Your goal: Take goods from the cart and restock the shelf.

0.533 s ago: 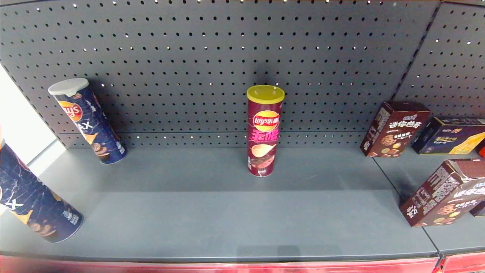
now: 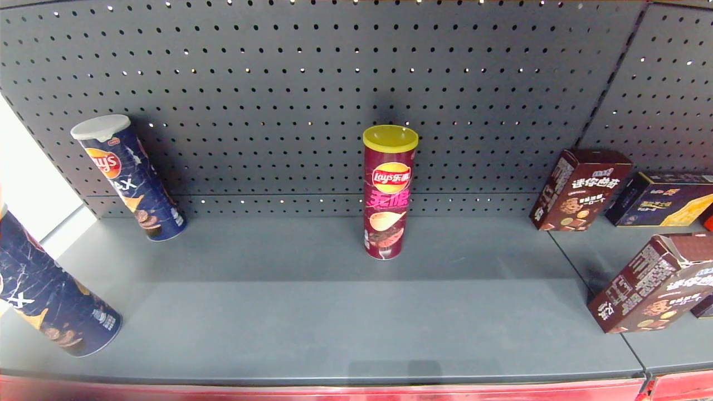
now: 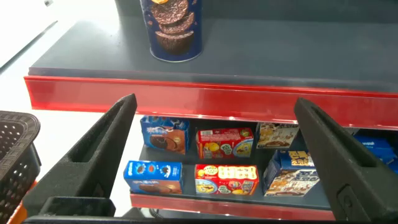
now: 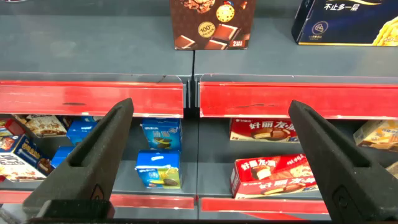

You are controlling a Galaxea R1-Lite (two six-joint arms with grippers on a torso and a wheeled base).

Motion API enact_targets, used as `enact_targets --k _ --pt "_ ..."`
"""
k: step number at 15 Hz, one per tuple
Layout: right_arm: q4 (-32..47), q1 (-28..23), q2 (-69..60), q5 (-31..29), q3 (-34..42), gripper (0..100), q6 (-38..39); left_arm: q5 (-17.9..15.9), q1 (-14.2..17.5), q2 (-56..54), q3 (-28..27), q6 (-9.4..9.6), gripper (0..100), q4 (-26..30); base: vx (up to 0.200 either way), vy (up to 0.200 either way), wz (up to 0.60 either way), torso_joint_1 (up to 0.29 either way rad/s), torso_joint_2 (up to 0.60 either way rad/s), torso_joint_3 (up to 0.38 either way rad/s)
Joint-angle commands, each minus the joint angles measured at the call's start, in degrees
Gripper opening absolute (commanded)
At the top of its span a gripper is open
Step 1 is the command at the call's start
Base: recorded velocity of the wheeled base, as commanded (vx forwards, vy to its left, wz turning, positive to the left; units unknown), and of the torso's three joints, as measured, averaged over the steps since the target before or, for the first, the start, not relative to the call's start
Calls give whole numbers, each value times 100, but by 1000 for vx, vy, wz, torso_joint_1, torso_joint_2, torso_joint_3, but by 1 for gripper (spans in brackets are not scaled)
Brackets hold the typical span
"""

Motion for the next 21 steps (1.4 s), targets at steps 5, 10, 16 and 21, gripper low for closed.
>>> enact_targets --k 5,10,16,21 --pt "0 1 1 2 1 100 0 -2 0 -2 0 -2 100 -2 0 0 600 6 7 0" --pt "0 1 1 2 1 100 0 -2 0 -2 0 -2 100 -2 0 0 600 0 2 2" --pt "0 1 1 2 1 100 0 -2 0 -2 0 -2 100 -2 0 0 0 0 0 0" --pt "0 1 1 2 1 100 0 -125 -9 -2 0 15 100 -2 0 0 0 0 0 0"
